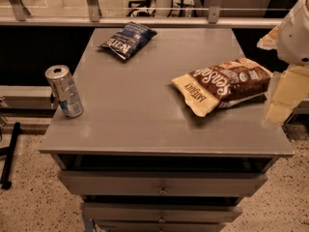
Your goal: Move brown chip bag near blue chip bag
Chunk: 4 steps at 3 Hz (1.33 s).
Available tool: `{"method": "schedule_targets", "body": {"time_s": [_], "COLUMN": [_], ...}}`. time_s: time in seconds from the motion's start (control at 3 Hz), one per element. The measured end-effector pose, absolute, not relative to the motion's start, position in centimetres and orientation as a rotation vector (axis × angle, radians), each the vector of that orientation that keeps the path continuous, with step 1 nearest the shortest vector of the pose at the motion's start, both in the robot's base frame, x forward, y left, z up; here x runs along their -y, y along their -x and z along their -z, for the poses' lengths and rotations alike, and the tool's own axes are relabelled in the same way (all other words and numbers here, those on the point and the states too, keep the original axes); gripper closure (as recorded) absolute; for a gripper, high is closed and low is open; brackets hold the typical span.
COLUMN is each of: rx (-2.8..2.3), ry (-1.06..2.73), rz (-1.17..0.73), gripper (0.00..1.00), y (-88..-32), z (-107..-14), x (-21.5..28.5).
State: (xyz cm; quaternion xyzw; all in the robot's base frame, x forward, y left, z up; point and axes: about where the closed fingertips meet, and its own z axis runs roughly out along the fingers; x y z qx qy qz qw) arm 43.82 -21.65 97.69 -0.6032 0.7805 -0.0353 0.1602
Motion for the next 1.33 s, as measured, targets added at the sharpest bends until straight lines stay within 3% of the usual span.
{"method": "schedule_targets", "body": {"time_s": [0.67,1.33], "rx": [-2.217,-2.121], "ry": [1.694,1.606], "rz": [0.098,0.090], "gripper": [0.00,0.00], "y": [-44.8,-50.5], "z": [-97.0,-92.9], "x": [22.1,23.6]}}
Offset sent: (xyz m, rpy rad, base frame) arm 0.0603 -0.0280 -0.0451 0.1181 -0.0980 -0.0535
